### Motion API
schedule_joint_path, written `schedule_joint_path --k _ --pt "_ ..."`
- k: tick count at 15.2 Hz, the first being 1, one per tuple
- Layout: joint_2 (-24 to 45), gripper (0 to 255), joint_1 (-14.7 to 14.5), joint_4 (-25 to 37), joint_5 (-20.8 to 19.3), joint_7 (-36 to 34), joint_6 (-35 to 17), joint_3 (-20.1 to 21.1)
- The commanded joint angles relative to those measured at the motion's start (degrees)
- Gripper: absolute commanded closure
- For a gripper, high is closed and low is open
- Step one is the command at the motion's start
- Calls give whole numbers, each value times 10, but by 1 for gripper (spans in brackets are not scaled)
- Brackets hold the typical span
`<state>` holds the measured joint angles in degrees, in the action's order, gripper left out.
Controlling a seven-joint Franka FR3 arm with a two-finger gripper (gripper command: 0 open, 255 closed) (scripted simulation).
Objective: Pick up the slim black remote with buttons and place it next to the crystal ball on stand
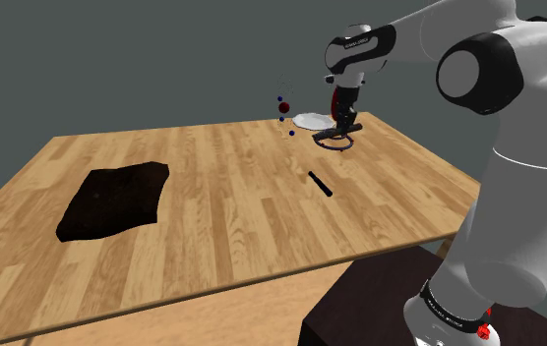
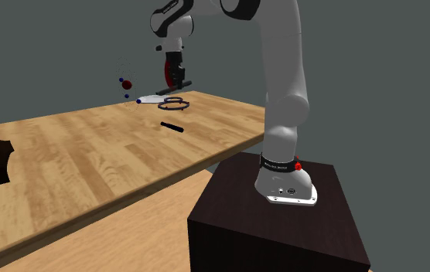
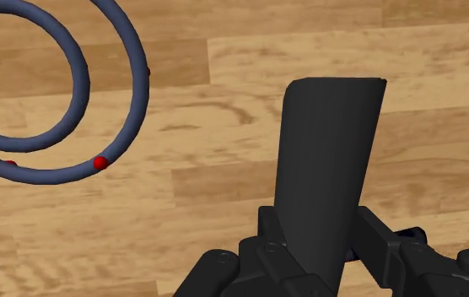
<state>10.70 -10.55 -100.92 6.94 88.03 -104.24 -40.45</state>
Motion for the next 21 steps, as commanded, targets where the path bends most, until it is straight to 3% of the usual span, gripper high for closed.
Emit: schedule_joint_path --k 1,21 --pt "2 255 -1 -14 2 0 -16 1" --pt "64 255 12 -102 52 33 -151 17"
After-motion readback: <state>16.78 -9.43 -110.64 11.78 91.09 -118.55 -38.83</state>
